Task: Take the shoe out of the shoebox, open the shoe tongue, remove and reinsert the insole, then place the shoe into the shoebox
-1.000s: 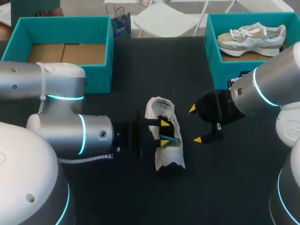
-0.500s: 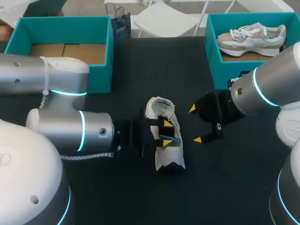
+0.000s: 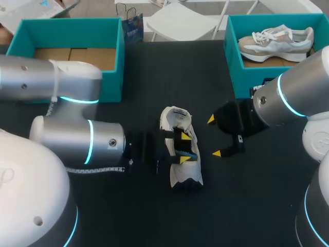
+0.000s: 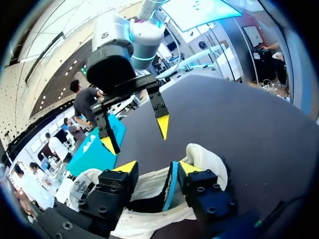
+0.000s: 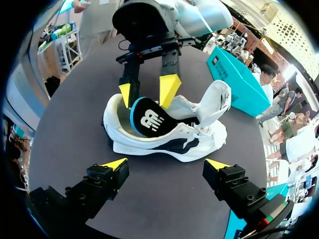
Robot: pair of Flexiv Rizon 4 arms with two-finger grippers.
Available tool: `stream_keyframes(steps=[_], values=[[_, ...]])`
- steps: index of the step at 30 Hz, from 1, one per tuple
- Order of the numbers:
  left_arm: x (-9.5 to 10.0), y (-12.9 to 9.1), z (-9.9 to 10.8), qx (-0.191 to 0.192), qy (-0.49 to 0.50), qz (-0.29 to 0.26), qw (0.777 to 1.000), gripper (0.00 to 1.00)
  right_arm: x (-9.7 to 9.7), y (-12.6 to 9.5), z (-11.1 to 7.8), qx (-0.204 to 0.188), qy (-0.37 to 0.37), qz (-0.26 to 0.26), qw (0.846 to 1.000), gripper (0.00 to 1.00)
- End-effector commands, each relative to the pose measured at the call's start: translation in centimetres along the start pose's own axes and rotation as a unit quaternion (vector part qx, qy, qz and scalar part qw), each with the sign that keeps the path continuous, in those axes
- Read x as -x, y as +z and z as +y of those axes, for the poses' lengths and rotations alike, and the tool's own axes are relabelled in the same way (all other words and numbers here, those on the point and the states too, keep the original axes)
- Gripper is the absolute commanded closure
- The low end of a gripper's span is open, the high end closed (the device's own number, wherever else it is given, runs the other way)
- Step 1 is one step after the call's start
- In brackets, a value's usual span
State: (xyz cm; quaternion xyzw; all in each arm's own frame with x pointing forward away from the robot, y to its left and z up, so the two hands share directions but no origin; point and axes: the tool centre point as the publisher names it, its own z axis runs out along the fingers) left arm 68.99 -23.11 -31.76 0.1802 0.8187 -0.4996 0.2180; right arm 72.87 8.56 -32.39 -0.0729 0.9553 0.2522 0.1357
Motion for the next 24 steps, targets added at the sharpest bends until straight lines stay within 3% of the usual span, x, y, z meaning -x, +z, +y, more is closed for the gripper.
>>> stream_keyframes(steps=[1,11,20,24], values=[[0.7,-0.8,-0.4,-0.004,-0.003,0.002,1.0,0.0,-0.1,0.1,0.0,-0.001,0.0,-0.001,1.0,0.0],[1.3,-1.7,-2.0,0.017,-0.019,0.015,1.0,0.0,-0.1,0.1,0.0,-0.001,0.0,-0.001,1.0,0.0],[1.4,-2.8,-2.2,-0.014,-0.099,-0.041,0.994,0.0,-0.1,0.1,0.0,-0.001,0.0,-0.001,1.0,0.0],[1.3,-3.4,-2.5,-0.009,-0.126,-0.033,0.991,0.0,-0.1,0.1,0.0,-0.001,0.0,-0.001,1.0,0.0]])
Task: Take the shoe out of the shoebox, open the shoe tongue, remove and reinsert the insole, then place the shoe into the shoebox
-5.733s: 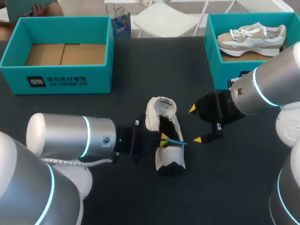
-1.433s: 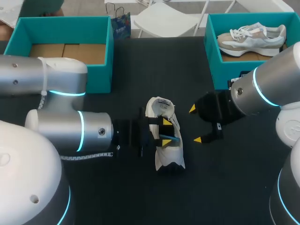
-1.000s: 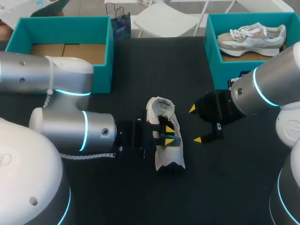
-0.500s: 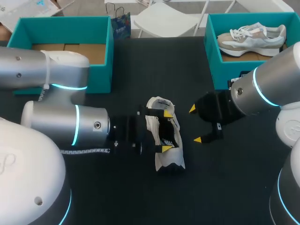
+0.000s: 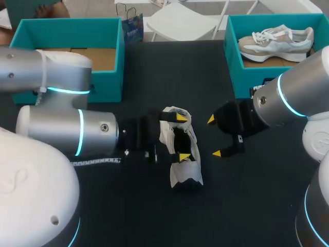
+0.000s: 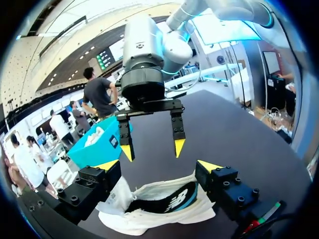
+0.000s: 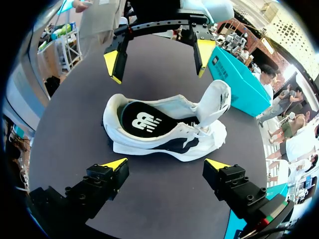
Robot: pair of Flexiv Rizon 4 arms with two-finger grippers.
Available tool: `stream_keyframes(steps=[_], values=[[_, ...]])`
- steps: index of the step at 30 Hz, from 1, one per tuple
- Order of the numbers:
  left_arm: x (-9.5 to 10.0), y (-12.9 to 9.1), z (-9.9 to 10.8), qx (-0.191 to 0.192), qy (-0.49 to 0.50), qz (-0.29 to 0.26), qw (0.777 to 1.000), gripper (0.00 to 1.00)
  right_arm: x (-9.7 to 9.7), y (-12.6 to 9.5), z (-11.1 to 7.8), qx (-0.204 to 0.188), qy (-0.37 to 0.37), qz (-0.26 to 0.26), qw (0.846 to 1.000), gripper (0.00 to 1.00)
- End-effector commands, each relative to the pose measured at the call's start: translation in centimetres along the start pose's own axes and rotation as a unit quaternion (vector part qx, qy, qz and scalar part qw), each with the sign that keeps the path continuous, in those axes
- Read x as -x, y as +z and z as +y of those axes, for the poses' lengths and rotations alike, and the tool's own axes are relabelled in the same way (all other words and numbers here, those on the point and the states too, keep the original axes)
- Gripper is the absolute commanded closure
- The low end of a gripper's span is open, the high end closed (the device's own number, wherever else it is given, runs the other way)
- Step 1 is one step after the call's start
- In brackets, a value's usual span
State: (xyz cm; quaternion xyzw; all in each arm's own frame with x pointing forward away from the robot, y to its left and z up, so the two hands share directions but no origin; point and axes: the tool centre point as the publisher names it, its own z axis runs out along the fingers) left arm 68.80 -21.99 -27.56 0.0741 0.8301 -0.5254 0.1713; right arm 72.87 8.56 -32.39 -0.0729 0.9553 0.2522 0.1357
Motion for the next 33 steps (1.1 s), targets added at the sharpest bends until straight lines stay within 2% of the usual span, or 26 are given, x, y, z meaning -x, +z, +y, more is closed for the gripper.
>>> stream_keyframes(steps=[1,6,10,29,30,33], values=[[-0.6,-0.7,0.3,-0.005,-0.011,-0.01,1.0,0.0,-0.1,0.1,0.0,-0.001,0.0,-0.001,1.0,0.0],[0.5,-1.0,-0.5,0.009,-0.027,0.002,1.0,0.0,-0.1,0.1,0.0,-0.001,0.0,-0.001,1.0,0.0],[1.1,-1.0,-1.5,0.007,-0.024,-0.024,0.999,0.0,-0.1,0.1,0.0,-0.001,0.0,-0.001,1.0,0.0],[1.3,-0.9,-1.6,0.011,-0.018,-0.031,0.999,0.0,-0.1,0.1,0.0,-0.001,0.0,-0.001,1.0,0.0],[1.6,-0.7,-1.8,0.028,-0.035,-0.051,0.998,0.0,-0.1,0.1,0.0,-0.001,0.0,-0.001,1.0,0.0],[2.7,-0.3,-2.3,0.043,-0.056,-0.068,0.995,0.0,-0.1,0.1,0.0,-0.001,0.0,-0.001,1.0,0.0]])
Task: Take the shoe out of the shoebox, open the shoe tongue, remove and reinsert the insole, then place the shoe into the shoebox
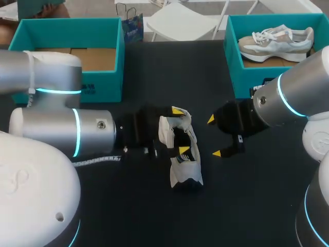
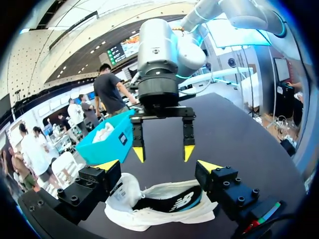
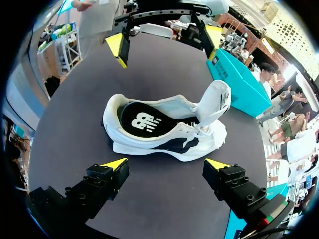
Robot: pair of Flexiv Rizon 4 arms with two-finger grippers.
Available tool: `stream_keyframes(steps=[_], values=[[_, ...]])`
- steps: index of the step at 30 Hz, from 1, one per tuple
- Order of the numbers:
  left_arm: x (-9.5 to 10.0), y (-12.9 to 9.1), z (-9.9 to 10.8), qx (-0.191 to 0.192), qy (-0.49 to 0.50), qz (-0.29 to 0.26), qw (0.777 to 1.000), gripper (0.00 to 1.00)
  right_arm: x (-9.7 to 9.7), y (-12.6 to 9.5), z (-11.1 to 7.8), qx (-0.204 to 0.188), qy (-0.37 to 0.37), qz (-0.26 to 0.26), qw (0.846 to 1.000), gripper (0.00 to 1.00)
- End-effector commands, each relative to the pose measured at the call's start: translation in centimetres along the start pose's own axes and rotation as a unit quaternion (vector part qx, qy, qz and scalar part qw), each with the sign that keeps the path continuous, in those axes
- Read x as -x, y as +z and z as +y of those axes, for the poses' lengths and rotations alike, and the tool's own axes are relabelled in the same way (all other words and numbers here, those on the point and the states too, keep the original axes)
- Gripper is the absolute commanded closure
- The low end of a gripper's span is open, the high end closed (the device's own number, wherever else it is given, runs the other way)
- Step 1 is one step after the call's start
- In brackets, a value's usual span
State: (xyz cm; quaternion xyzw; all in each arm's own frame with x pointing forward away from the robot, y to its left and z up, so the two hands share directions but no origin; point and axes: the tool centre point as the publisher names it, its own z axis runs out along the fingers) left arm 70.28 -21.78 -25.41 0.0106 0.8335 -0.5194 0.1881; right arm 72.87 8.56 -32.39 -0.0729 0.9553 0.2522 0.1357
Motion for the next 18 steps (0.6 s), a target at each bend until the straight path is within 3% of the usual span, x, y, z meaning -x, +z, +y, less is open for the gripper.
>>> stream_keyframes(steps=[1,7,18], values=[[0.4,0.4,-1.1,0.023,-0.013,-0.023,0.999,0.0,-0.1,0.1,0.0,-0.001,0.0,-0.001,1.0,0.0],[1.2,0.4,-1.7,0.035,-0.036,-0.044,0.998,0.0,0.0,-0.2,-0.1,-0.001,0.0,0.001,1.0,0.0],[3.0,-2.6,-2.5,0.037,-0.072,-0.019,0.997,0.0,1.1,-5.5,-4.5,-0.069,0.032,0.033,0.997,0.0]])
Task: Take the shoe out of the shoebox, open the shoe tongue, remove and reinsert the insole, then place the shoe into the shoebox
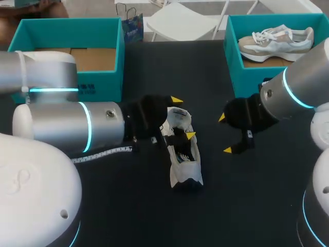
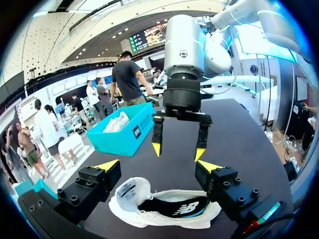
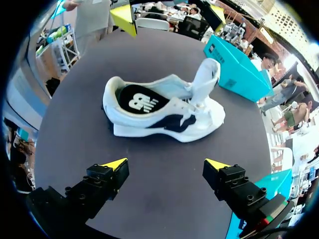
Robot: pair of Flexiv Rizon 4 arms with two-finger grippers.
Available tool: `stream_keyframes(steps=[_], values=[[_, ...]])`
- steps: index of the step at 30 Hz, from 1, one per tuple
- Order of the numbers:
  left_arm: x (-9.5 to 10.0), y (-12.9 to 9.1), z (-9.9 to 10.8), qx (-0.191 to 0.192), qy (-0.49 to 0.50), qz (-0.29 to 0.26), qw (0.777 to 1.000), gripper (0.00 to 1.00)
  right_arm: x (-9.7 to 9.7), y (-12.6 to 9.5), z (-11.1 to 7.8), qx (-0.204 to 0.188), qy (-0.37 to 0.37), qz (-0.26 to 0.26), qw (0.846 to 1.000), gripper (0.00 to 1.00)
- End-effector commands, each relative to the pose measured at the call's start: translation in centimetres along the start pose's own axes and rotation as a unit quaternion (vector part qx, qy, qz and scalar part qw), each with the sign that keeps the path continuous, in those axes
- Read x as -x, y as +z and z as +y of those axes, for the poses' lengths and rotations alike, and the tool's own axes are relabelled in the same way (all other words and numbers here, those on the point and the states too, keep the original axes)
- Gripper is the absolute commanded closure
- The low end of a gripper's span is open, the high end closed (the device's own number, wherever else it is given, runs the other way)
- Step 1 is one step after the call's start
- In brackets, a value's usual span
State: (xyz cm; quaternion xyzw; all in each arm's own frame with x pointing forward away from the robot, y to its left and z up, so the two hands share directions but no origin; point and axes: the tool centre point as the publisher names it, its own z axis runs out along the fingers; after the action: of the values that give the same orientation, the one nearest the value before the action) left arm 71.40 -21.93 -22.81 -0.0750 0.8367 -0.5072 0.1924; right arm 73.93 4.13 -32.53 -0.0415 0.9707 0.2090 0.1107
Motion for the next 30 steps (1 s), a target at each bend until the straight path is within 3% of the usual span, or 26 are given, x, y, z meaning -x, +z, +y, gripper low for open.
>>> stream_keyframes(steps=[1,5,7,8,16,26,30], values=[[1.3,-2.2,-0.5,0.013,-0.001,0.031,0.999,0.0,0.5,-3.9,-0.9,-0.023,-0.003,0.014,1.0,0.0],[2.5,-3.1,-1.1,0.017,-0.018,0.045,0.999,0.0,1.2,-5.6,-1.8,-0.044,-0.005,0.028,0.999,0.0],[3.1,-2.8,-1.5,0.049,-0.061,0.019,0.997,0.0,1.4,-6.1,-1.9,-0.048,-0.004,0.034,0.998,0.0],[3.3,-2.6,-1.8,0.039,-0.086,0.002,0.996,0.0,1.6,-6.3,-2.0,-0.05,-0.004,0.034,0.998,0.0],[3.1,-2.3,-3.5,0.021,-0.208,-0.016,0.978,0.0,2.0,-7.4,-1.9,-0.058,0.031,0.036,0.997,0.0],[2.9,-0.8,-3.3,0.051,-0.274,-0.065,0.958,0.0,2.2,-7.6,-2.2,-0.059,0.071,0.019,0.996,0.0],[4.0,0.3,-2.9,0.084,-0.387,-0.106,0.912,0.0,2.2,-7.6,-2.2,-0.059,0.071,0.019,0.996,0.0]])
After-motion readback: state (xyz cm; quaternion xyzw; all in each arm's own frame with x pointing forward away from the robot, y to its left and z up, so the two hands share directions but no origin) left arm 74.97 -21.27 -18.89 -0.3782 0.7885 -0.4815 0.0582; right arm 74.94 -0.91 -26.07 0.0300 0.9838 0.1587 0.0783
